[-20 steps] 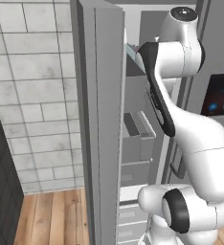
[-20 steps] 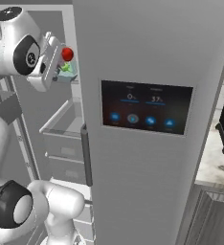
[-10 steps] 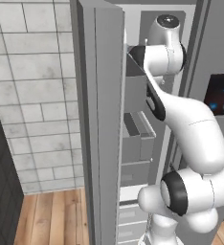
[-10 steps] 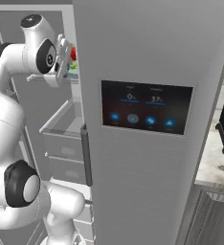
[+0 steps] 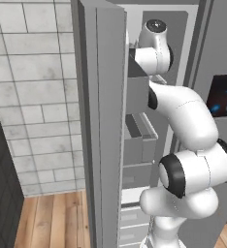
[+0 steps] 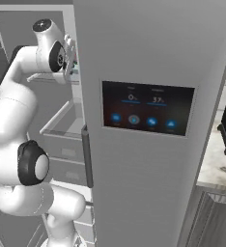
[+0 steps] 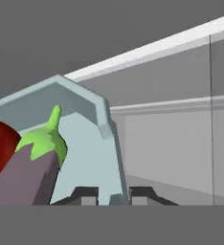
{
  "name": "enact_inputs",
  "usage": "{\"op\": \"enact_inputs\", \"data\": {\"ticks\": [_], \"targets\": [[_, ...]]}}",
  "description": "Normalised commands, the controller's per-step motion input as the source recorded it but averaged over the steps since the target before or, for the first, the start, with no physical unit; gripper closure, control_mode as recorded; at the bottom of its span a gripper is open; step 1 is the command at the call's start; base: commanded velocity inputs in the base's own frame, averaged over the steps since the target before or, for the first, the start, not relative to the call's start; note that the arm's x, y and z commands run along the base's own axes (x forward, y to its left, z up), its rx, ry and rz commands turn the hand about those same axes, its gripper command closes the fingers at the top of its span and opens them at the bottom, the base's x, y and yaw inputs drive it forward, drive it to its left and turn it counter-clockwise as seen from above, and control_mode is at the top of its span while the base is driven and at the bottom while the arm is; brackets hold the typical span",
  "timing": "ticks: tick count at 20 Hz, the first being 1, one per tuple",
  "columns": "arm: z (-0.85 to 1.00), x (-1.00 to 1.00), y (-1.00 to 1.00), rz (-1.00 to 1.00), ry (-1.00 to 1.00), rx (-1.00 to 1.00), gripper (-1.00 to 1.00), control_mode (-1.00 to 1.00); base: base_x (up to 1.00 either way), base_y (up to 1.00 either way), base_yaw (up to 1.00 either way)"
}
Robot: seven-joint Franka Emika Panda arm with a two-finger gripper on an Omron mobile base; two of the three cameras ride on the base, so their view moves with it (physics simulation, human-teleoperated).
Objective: Take the tomato and eggplant out of the freezer and place them in the tupperware container on the counter. Then put the tupperware containing the vegetables back in the freezer.
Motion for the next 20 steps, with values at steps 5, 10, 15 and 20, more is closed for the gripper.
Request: {"op": "enact_inputs", "data": {"ticks": [5,10,15,20], "targets": [[-0.05,0.44,0.02,0.0,-0.02,0.0,1.0,-1.0,0.0,0.0,0.0],[0.0,0.13,0.0,0.0,-0.07,0.0,-1.0,-1.0,0.0,0.0,0.0],[0.0,-0.01,0.0,0.0,-0.11,0.0,-1.0,-1.0,0.0,0.0,0.0],[0.0,-0.66,-0.1,0.0,-0.27,0.0,-1.0,-1.0,0.0,0.0,0.0]]}}
